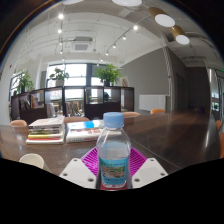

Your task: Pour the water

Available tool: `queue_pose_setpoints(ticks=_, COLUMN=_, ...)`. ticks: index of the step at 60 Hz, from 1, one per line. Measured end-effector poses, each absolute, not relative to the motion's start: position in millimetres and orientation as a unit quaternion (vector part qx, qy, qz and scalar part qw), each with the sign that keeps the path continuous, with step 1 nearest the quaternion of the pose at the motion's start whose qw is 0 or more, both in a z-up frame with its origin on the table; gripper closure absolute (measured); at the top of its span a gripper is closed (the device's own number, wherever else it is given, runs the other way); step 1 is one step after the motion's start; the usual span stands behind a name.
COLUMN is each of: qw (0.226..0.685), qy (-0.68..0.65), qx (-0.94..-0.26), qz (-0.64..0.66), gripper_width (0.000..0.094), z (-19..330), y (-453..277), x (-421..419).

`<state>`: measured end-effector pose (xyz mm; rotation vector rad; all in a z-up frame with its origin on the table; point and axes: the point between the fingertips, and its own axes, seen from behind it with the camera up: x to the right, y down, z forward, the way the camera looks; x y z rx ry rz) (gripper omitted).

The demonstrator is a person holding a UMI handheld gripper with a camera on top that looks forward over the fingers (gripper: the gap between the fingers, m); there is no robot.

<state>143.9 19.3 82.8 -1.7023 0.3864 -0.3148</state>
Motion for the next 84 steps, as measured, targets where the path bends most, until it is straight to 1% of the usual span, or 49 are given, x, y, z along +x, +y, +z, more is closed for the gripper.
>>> queue_pose_setpoints(ticks=1, qw=0.632, qy=0.169, qx=-0.744, qz=-0.137, gripper_width=0.0584, z=83, y=19, x=144)
queue_pose_setpoints(ticks=7, qw=0.632, qy=0.167, qx=-0.745, qz=-0.133, gripper_width=0.0494, z=83, y=20, x=144)
queue_pose_setpoints(ticks=9, qw=0.625, qy=0.17, qx=-0.751, qz=-0.126, gripper_width=0.0464, z=79, y=19, x=143)
queue_pose_setpoints(ticks=11, qw=0.614, qy=0.167, qx=-0.762, qz=-0.118, gripper_width=0.0388, z=73, y=17, x=140)
queue_pose_setpoints(ticks=13, qw=0.603, qy=0.163, qx=-0.772, qz=-0.116, gripper_width=0.0281, z=67, y=14, x=139)
queue_pose_setpoints(ticks=14, qw=0.598, qy=0.161, qx=-0.776, qz=-0.116, gripper_width=0.0248, z=65, y=12, x=139)
queue_pose_setpoints(ticks=16, qw=0.591, qy=0.156, qx=-0.782, qz=-0.12, gripper_width=0.0201, z=61, y=7, x=138)
queue_pose_setpoints(ticks=19, qw=0.58, qy=0.147, qx=-0.791, qz=-0.129, gripper_width=0.0173, z=56, y=-5, x=136)
queue_pose_setpoints(ticks=30, qw=0.521, qy=0.122, qx=-0.831, qz=-0.154, gripper_width=0.0152, z=36, y=-73, x=111)
queue_pose_setpoints(ticks=35, qw=0.511, qy=0.118, qx=-0.839, qz=-0.147, gripper_width=0.015, z=34, y=-106, x=90)
queue_pose_setpoints(ticks=42, qw=0.52, qy=0.113, qx=-0.84, qz=-0.106, gripper_width=0.0151, z=39, y=-145, x=46)
queue_pose_setpoints(ticks=51, qw=0.532, qy=0.088, qx=-0.839, qz=-0.077, gripper_width=0.0152, z=59, y=-182, x=-1)
queue_pose_setpoints(ticks=62, qw=0.565, qy=0.065, qx=-0.821, qz=-0.054, gripper_width=0.0151, z=106, y=-203, x=-44)
queue_pose_setpoints(ticks=75, qw=0.581, qy=0.035, qx=-0.812, qz=-0.045, gripper_width=0.0151, z=140, y=-220, x=-88)
queue_pose_setpoints(ticks=84, qw=0.594, qy=0.026, qx=-0.803, qz=-0.046, gripper_width=0.0153, z=158, y=-230, x=-103)
